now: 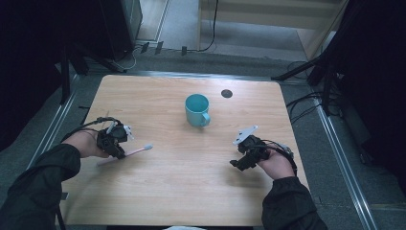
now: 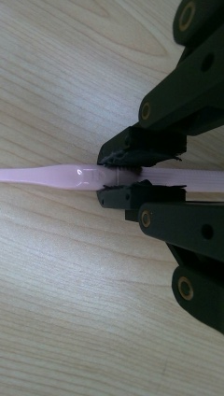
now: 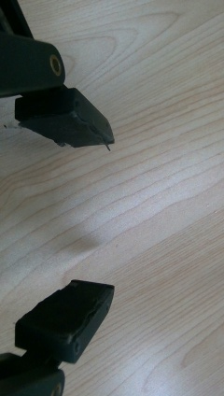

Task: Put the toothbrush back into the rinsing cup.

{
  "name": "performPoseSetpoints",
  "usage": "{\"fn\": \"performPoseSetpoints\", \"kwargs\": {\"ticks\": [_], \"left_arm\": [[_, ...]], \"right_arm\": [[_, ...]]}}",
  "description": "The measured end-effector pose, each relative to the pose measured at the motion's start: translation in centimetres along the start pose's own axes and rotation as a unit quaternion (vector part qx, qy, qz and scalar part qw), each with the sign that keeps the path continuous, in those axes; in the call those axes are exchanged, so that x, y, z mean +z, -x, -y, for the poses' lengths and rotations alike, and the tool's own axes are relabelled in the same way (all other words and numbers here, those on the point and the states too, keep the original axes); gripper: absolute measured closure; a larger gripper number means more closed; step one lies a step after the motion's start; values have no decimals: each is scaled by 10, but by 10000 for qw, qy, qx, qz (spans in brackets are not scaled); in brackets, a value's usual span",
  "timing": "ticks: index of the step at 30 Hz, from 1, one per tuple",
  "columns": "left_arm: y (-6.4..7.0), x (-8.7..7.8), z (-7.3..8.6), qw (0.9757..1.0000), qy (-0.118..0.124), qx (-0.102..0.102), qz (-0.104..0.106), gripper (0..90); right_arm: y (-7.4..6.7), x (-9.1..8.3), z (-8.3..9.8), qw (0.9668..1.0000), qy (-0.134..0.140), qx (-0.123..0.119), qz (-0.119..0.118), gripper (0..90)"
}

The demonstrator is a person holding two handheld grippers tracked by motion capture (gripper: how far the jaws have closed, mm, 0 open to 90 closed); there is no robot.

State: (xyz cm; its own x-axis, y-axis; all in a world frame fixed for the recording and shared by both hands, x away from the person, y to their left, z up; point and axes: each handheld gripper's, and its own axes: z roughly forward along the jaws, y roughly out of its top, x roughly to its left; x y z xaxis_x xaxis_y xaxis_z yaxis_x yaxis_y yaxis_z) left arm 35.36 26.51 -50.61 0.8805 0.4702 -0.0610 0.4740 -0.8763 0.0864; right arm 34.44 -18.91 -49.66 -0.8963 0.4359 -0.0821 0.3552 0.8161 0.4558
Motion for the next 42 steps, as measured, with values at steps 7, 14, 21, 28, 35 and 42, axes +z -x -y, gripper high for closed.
{"fn": "performPoseSetpoints", "kwargs": {"ticks": [7,14,21,28,35,42], "left_arm": [[2,0,-1,9998,-21,-216,36,786],[0,0,-3,9991,-39,-403,113,786],[-1,-5,-4,9988,71,-464,144,786],[-3,-17,-3,9974,380,-613,78,786],[-5,-32,0,9931,847,-804,61,786],[-3,-43,-4,9861,1316,-1018,13,785]], "right_arm": [[-1,2,-1,10000,-56,-61,3,234],[0,2,0,10000,-48,-59,16,234],[0,2,0,10000,-50,-56,14,234],[0,1,0,10000,-43,-61,9,234],[0,1,0,10000,-33,-67,9,234],[0,1,0,10000,-37,-66,15,234]]}}
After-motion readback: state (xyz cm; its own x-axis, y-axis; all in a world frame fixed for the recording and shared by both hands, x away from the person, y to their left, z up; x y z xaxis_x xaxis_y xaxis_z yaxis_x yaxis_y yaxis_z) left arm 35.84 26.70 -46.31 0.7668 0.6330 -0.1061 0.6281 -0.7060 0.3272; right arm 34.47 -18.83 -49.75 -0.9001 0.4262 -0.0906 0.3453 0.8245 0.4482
